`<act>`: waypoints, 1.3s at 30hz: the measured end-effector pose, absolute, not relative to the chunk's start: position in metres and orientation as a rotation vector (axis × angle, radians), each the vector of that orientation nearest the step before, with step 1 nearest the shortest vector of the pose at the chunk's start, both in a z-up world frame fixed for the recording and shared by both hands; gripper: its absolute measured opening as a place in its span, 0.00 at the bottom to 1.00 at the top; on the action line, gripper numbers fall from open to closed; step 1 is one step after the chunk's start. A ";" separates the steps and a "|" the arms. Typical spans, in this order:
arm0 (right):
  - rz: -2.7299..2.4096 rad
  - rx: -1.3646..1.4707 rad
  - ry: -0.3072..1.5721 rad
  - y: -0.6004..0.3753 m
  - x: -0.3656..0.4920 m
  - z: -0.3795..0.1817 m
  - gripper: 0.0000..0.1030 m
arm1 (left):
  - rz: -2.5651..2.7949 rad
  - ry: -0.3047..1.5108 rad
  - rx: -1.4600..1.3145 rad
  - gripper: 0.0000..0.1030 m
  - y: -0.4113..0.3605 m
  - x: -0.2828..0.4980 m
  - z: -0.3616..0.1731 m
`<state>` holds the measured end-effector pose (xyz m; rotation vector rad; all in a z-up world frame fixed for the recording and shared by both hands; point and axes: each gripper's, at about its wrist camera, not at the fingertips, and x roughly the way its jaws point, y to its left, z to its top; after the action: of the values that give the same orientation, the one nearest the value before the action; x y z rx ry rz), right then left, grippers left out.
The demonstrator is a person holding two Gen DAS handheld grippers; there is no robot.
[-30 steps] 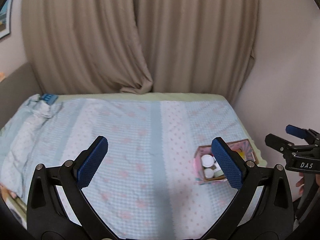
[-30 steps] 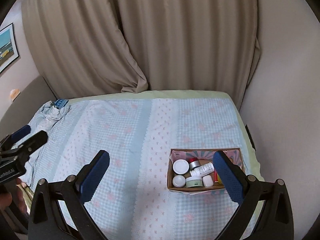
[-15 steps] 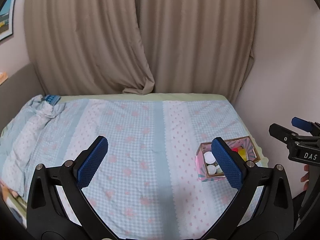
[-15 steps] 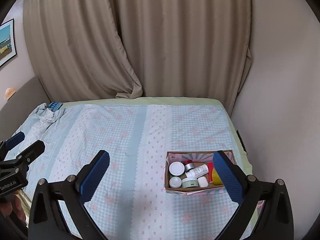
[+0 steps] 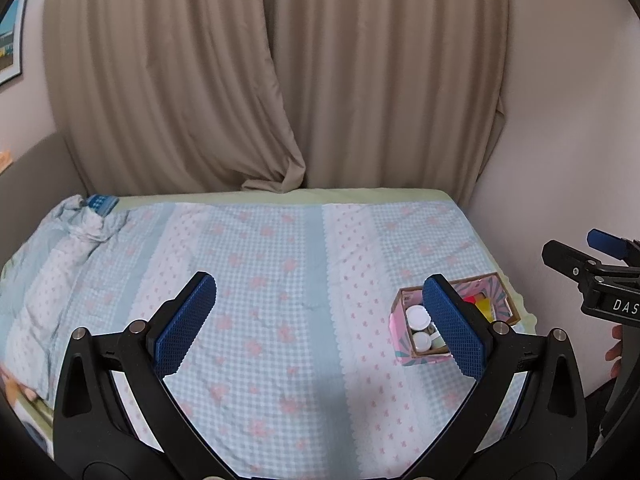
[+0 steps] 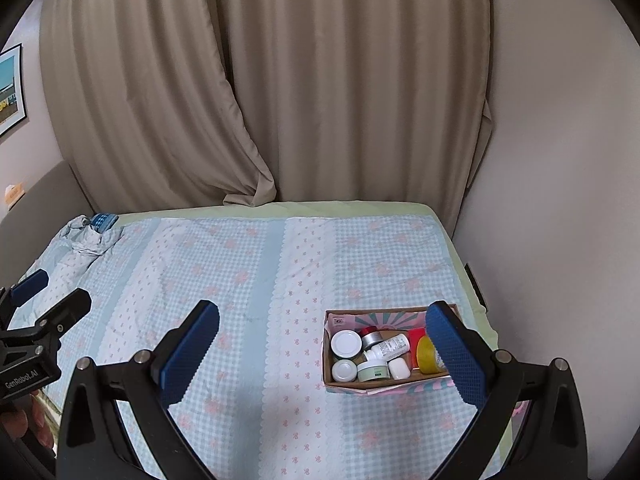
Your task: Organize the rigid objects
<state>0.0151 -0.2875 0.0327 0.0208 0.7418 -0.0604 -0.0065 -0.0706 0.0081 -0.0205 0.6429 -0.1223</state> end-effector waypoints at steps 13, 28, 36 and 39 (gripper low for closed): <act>-0.065 0.017 0.742 -0.287 0.017 0.033 1.00 | -0.125 0.645 -0.024 1.00 -0.068 -0.003 0.009; -0.061 0.018 0.742 -0.288 0.017 0.032 1.00 | -0.115 0.636 -0.025 1.00 -0.067 -0.002 0.012; -0.059 0.015 0.741 -0.288 0.017 0.031 1.00 | -0.074 0.625 -0.009 1.00 -0.069 -0.003 0.012; -0.063 0.011 0.744 -0.287 0.018 0.031 1.00 | -0.074 0.624 -0.011 1.00 -0.069 -0.004 0.012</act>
<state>0.0181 -0.2865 0.0305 0.0112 0.7436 -0.0631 -0.0039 -0.0695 0.0123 -0.0106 0.6241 -0.0737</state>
